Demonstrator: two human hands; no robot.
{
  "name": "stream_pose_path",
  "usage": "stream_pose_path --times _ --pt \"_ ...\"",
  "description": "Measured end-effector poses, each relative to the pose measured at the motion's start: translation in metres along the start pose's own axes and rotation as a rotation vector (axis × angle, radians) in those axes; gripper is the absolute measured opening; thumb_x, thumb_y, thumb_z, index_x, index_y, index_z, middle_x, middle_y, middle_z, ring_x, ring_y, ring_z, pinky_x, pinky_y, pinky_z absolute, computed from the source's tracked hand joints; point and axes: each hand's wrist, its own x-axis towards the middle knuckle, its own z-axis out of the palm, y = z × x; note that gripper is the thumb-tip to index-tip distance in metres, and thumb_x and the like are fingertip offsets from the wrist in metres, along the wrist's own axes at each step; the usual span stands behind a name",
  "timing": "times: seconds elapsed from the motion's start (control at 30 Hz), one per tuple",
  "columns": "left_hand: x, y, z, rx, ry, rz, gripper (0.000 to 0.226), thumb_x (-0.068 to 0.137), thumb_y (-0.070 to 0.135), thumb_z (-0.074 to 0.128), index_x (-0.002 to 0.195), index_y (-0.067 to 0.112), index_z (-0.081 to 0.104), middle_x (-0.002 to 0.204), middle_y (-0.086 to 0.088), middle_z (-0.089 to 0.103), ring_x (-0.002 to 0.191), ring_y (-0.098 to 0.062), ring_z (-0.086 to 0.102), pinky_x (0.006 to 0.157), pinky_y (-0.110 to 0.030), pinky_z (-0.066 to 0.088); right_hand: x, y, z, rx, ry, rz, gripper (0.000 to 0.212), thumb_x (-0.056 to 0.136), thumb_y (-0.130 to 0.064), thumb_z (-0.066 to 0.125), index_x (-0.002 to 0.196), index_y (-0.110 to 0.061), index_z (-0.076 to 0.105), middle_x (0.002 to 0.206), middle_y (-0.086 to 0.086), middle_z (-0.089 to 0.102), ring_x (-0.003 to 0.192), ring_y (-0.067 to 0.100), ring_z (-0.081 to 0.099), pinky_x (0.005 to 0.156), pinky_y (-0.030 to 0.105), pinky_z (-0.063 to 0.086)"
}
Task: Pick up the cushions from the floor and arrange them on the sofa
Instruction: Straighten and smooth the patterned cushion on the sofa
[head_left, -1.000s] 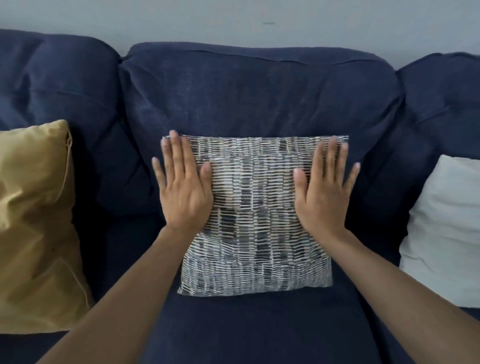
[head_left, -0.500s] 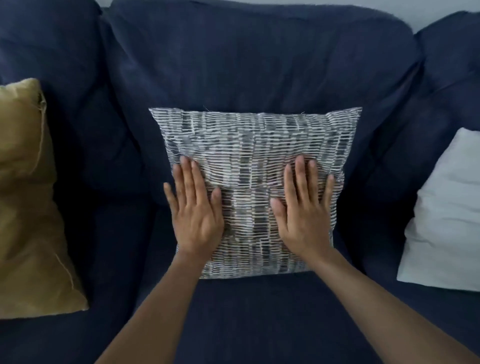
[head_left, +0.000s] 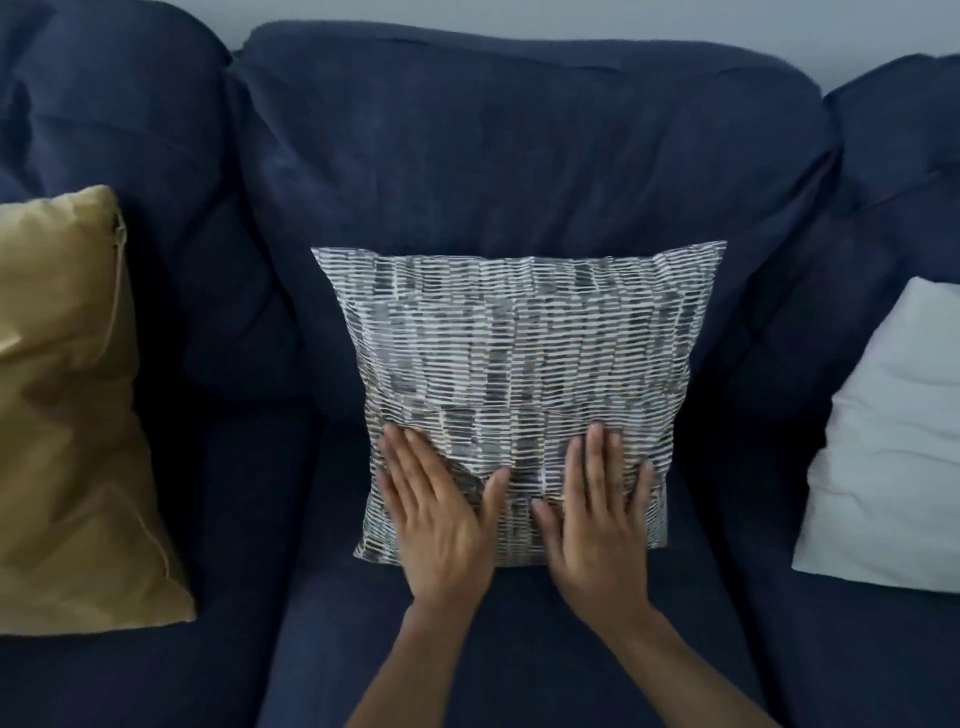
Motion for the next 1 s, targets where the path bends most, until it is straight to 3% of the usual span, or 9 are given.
stream_pose_path --times 0.17,0.3,0.37,0.47,0.57,0.63,0.77,0.9,1.0 --pt "0.003 -0.067 -0.022 -0.017 -0.191 -0.153 0.122 0.091 0.091 0.013 0.168 0.000 -0.016 0.177 -0.015 -0.025 0.166 -0.025 -0.022 0.136 -0.051 -0.003 -0.003 0.046 -0.027 0.050 -0.121 0.292 0.089 0.110 -0.062 0.029 0.171 0.002 0.019 0.182 0.021 0.014 0.169 0.038 0.014 0.132 0.069 0.016" --pt "0.028 -0.076 -0.074 -0.295 -0.086 -0.104 0.105 0.097 0.087 0.026 0.174 0.016 0.006 0.181 -0.006 0.013 0.166 -0.023 0.014 0.134 -0.051 0.016 0.042 0.070 -0.068 0.503 -0.049 0.543 0.088 0.106 -0.076 0.029 0.170 -0.016 0.031 0.169 0.010 0.047 0.152 0.024 0.049 0.124 0.055 0.041" --pt "0.060 -0.060 -0.101 -0.444 0.027 -0.093 0.093 0.099 0.084 0.032 0.169 0.022 0.032 0.166 0.000 0.047 0.150 -0.017 0.043 0.122 -0.044 0.037 0.079 0.077 -0.089 0.742 0.003 0.612 0.085 0.100 -0.082 0.041 0.164 -0.027 0.042 0.147 -0.005 0.063 0.125 0.004 0.064 0.110 0.036 0.052" --pt "0.116 -0.023 -0.132 -0.615 0.096 -0.131 0.083 0.096 0.087 0.039 0.147 0.024 0.061 0.120 0.023 0.070 0.104 0.014 0.063 0.089 -0.017 0.044 0.141 0.081 -0.114 0.934 -0.018 0.649 0.074 0.096 -0.077 0.059 0.152 -0.029 0.056 0.124 -0.016 0.072 0.096 0.003 0.073 0.082 0.023 0.058" --pt "0.155 0.000 -0.142 -0.613 0.056 -0.187 0.072 0.095 0.085 0.044 0.102 0.018 0.066 0.086 0.011 0.066 0.080 -0.006 0.063 0.066 -0.028 0.042 0.183 0.082 -0.122 0.992 -0.086 0.691 0.039 0.098 -0.064 0.069 0.115 -0.029 0.071 0.097 -0.010 0.074 0.058 -0.004 0.067 0.050 0.016 0.052" --pt "0.169 0.003 -0.145 -0.539 0.037 -0.195 0.067 0.099 0.079 0.044 0.098 0.013 0.058 0.086 0.003 0.061 0.083 -0.023 0.061 0.065 -0.036 0.039 0.195 0.085 -0.120 1.021 -0.067 0.734 0.027 0.100 -0.052 0.073 0.096 -0.025 0.068 0.083 -0.005 0.070 0.046 -0.002 0.061 0.040 0.019 0.047" --pt "0.187 -0.002 -0.149 -0.439 0.048 -0.177 0.053 0.106 0.067 0.044 0.095 0.016 0.051 0.085 0.006 0.059 0.083 -0.025 0.059 0.071 -0.042 0.042 0.205 0.087 -0.113 1.009 -0.032 0.795 0.026 0.101 -0.043 0.076 0.097 -0.020 0.064 0.082 0.000 0.069 0.041 0.001 0.058 0.036 0.021 0.043" --pt "0.194 -0.001 -0.155 -0.388 -0.010 -0.127 0.053 0.107 0.064 0.046 0.091 0.014 0.054 0.082 0.004 0.061 0.073 -0.012 0.056 0.064 -0.038 0.039 0.207 0.086 -0.114 0.961 -0.069 0.791 0.031 0.099 -0.046 0.077 0.106 -0.018 0.066 0.090 0.002 0.072 0.044 0.001 0.061 0.036 0.021 0.044" --pt "0.184 -0.009 -0.172 -0.407 -0.085 -0.132 0.058 0.105 0.068 0.044 0.088 0.015 0.057 0.087 0.000 0.066 0.079 -0.018 0.062 0.062 -0.034 0.042 0.200 0.081 -0.128 0.872 -0.059 0.819 0.046 0.098 -0.052 0.076 0.125 -0.015 0.065 0.110 0.004 0.076 0.071 0.013 0.074 0.047 0.026 0.054"
